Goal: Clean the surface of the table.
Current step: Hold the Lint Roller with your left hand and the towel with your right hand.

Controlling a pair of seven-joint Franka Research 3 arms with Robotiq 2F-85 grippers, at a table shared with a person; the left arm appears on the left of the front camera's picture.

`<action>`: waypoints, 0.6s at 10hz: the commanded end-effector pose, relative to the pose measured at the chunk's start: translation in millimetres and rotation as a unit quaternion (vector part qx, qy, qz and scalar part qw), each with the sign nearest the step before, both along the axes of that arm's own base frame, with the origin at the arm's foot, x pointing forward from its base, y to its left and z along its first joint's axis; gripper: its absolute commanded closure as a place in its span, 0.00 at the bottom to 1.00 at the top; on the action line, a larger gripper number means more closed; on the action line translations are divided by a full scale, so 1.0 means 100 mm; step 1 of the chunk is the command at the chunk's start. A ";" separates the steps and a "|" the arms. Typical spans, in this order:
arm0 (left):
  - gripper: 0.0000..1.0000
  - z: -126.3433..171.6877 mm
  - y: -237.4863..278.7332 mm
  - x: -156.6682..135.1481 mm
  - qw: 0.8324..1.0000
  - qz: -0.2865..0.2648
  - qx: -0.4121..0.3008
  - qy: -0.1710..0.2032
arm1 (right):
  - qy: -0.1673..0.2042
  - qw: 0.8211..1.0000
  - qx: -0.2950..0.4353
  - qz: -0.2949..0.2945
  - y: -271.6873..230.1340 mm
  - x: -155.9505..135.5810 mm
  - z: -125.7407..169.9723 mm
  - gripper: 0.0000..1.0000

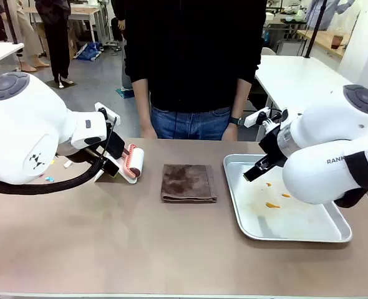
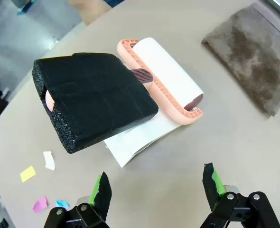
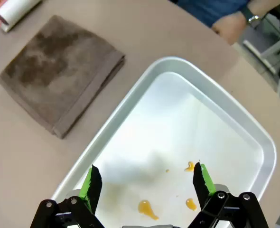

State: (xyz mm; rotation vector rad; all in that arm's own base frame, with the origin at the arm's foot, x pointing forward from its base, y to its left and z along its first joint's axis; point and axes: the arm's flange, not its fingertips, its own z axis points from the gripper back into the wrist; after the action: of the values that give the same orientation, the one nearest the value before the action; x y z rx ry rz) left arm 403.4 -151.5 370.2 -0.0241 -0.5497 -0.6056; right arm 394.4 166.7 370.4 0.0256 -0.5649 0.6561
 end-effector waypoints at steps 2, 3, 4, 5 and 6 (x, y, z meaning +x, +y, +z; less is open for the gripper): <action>0.00 0.00 0.00 0.00 1.000 0.000 0.000 0.000 | 0.000 1.000 0.000 0.000 0.00 0.00 0.00 0.00; 0.00 0.00 0.00 0.00 1.000 0.000 0.000 0.000 | 0.000 1.000 0.000 0.000 0.00 0.00 0.00 0.00; 0.00 0.00 0.00 0.00 1.000 0.000 0.000 0.000 | 0.000 1.000 0.000 0.000 0.00 0.00 0.00 0.00; 0.00 0.00 0.00 0.00 1.000 0.000 0.000 0.000 | 0.000 1.000 0.000 0.000 0.00 0.00 0.00 0.00; 0.00 0.00 0.00 0.00 1.000 0.000 0.000 0.000 | 0.000 1.000 0.000 0.000 0.00 0.00 0.00 0.00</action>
State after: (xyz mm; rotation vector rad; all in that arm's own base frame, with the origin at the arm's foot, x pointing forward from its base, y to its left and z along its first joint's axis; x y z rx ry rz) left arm 403.4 -151.4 370.2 -0.0243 -0.5497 -0.6051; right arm 394.4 166.8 370.4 0.0252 -0.5649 0.6567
